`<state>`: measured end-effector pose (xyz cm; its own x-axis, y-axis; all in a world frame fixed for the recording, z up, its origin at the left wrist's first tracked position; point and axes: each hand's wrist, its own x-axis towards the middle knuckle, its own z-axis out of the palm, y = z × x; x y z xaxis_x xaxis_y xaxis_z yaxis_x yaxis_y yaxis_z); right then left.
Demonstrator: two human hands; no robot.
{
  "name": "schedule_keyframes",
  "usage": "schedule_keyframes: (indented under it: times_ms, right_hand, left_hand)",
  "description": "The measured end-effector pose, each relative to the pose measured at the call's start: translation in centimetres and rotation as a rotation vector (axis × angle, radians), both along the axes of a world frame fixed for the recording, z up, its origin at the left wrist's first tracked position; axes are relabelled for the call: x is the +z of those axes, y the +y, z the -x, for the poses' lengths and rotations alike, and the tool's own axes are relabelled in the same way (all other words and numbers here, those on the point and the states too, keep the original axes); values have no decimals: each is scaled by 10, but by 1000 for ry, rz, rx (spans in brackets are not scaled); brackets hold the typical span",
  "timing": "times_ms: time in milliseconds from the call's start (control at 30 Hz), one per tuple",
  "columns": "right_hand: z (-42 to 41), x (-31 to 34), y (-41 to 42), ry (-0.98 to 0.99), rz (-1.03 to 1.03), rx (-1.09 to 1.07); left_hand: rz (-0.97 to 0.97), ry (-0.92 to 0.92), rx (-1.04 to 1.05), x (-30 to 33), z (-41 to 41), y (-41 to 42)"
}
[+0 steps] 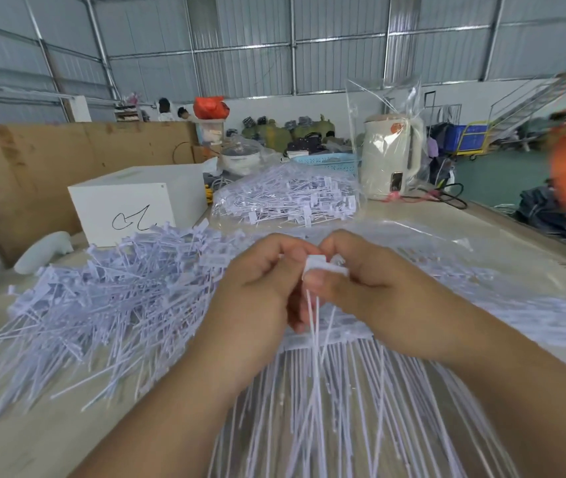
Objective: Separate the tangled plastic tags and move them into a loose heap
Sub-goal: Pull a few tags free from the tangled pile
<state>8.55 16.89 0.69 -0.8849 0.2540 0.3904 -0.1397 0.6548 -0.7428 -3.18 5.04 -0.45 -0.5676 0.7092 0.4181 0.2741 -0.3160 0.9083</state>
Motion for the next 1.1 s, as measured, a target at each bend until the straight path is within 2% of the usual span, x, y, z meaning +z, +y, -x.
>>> schedule_keyframes:
  times_ms: [167, 400, 600, 767, 867, 933, 1000, 1100]
  right_hand:
    - [-2, 0, -5, -60, 3, 49]
    - [-7, 9, -1, -144, -53, 21]
    - [-13, 16, 6, -218, -96, -55]
    - [-8, 13, -2, -94, -56, -67]
    - [-4, 13, -5, 161, 67, -220]
    - [-7, 20, 1, 297, 71, -359]
    - [-13, 22, 5, 263, 37, -348]
    - [-12, 16, -3, 22, -26, -136]
  left_hand:
    - [10, -21, -192, 1, -4, -3]
    - [72, -73, -166, -2, 3, -1]
    - [8, -17, -142, -4, 4, 0]
    - [-35, -12, -67, -4, 0, 0]
    - [-178, -247, -59, -1, -4, 3]
    - [-221, -396, -50, 2, 0, 1]
    - [-155, -318, 6, 3, 4, -1]
    - [-57, -148, 25, 2, -1, -2]
